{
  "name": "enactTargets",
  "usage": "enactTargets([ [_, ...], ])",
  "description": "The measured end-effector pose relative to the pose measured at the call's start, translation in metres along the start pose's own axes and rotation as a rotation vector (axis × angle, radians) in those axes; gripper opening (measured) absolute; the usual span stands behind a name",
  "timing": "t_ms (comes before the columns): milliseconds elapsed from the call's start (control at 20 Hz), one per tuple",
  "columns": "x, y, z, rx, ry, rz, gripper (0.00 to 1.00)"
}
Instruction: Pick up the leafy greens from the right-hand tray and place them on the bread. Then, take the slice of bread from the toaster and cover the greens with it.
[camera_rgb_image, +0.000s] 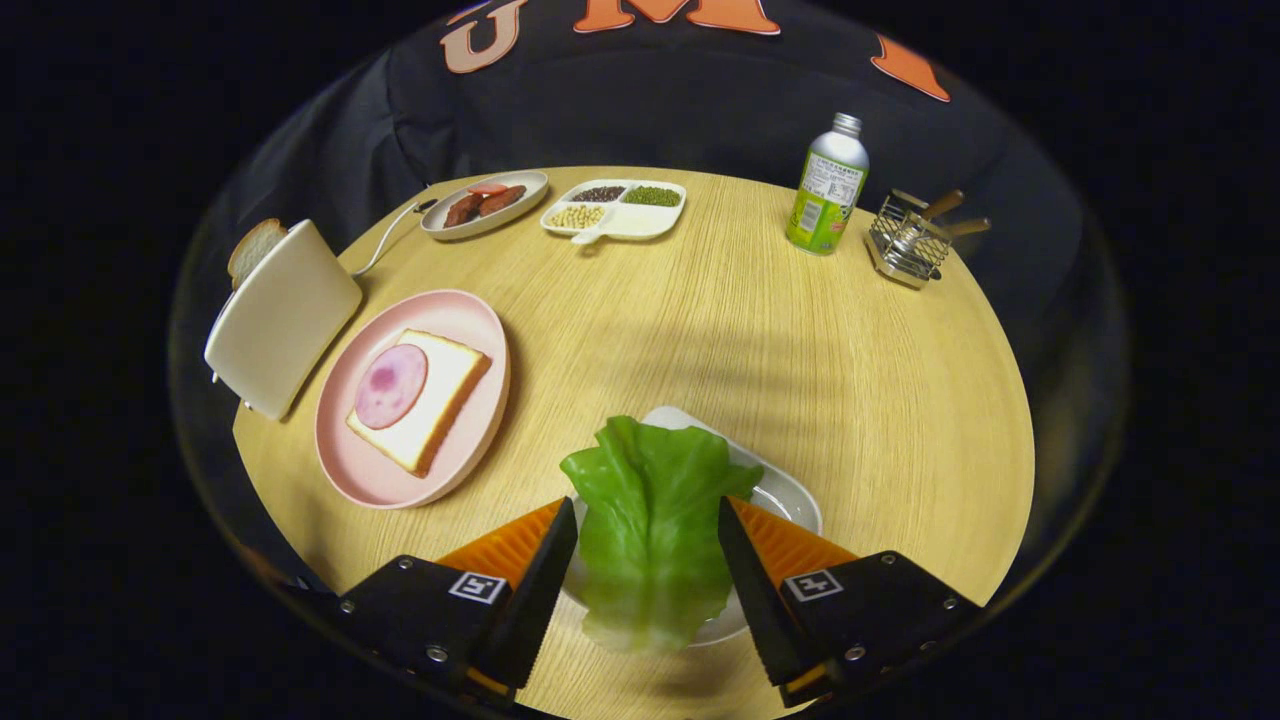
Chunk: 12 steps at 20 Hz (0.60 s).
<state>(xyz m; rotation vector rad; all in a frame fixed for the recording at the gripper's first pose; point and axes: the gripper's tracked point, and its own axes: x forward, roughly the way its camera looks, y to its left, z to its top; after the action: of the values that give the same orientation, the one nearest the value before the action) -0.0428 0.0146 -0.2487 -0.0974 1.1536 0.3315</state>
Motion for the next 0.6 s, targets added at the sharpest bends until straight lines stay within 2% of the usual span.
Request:
enactTargets([
  [200,0.012,-0.006,-0.005,0.021,0.028,-0.036,0.63],
  [300,0.01,-0.004,-0.001,0.062,0.023,-0.008,0.44],
  [350,0.009,-0.005,-0.001,0.077,0.018,-0.004,0.28],
  [450,0.008,-0.007,0.003,0.111,0.002,0.007,0.17],
  [600,-0.001,-0.009,0.015,0.159,-0.048,0.027,0.11],
])
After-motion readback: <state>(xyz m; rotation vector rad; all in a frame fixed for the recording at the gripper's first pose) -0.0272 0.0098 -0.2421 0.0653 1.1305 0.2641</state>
